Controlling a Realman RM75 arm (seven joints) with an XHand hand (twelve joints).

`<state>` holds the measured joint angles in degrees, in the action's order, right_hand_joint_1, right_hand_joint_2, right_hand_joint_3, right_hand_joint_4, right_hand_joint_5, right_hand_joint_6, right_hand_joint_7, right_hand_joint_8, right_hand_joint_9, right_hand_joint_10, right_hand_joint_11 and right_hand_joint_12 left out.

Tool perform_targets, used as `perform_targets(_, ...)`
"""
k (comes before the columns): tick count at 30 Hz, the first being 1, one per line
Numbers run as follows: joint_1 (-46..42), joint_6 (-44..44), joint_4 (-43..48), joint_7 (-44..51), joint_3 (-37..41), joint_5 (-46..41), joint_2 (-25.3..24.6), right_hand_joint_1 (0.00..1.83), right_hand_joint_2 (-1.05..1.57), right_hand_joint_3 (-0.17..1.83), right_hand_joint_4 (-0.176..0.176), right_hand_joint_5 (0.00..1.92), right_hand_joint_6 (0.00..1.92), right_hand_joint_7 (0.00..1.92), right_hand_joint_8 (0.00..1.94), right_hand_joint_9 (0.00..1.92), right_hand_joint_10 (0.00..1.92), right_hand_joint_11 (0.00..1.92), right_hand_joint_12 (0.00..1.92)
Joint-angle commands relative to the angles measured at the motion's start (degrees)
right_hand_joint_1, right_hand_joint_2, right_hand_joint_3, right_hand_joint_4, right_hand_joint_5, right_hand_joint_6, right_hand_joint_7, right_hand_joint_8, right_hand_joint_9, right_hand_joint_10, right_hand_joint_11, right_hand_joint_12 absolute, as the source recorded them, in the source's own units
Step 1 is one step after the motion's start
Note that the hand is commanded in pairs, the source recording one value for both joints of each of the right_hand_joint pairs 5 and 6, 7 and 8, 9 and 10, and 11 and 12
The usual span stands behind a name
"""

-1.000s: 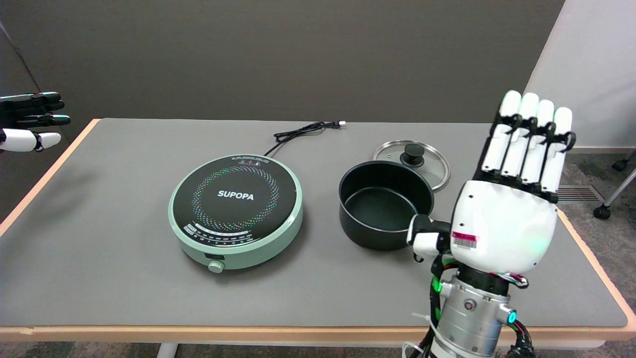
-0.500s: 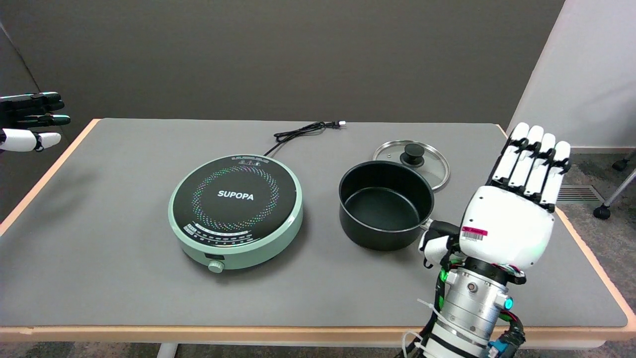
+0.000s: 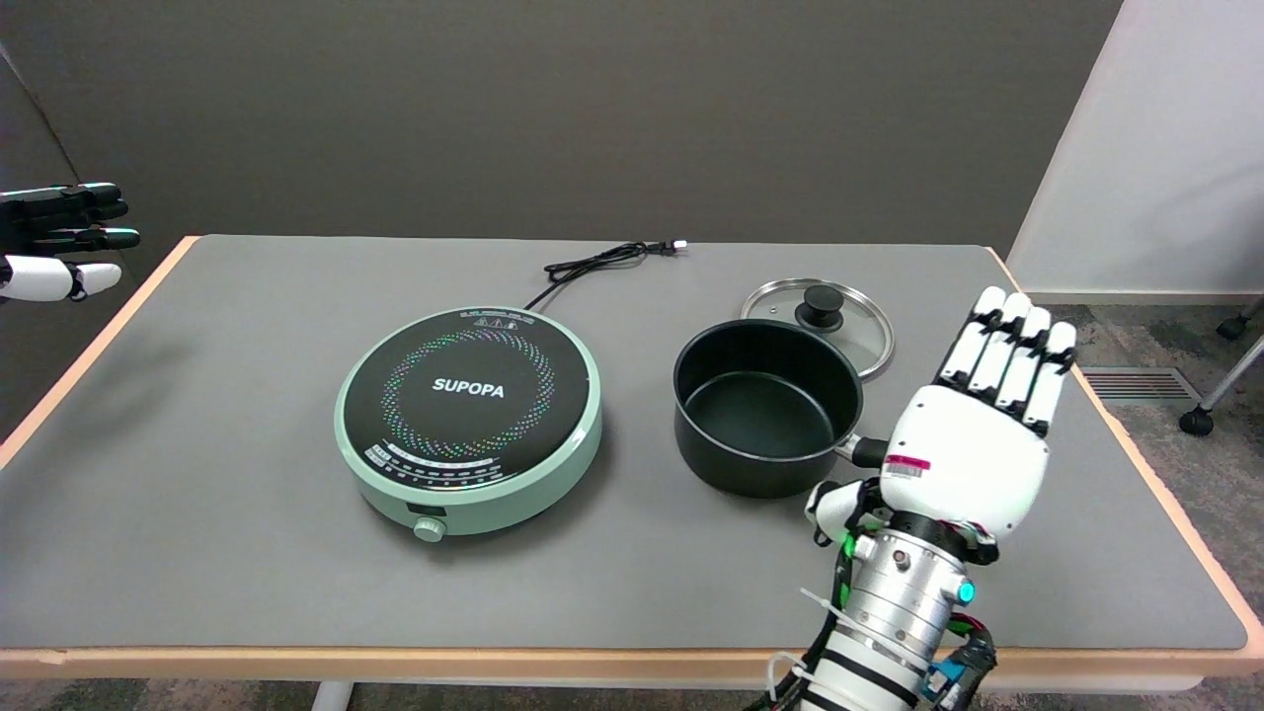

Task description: Pick up the pot.

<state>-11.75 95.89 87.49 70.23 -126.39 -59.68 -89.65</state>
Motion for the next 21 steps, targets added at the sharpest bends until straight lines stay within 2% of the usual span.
perform_targets(1,1.43,-2.78,-1.36,0.51,-1.31,-6.83,-2.02,1.23,-0.41,1.2,-0.169,0.02,0.02,0.02,0.02,0.02,0.02,0.02,0.02)
perform_targets(21,0.69,0.07,-3.28,0.03,-0.93,-11.13,-0.32,1.22,-0.33,1.13,-0.176,0.01,0.01,0.01,0.01,0.01,0.01,0.01,0.01)
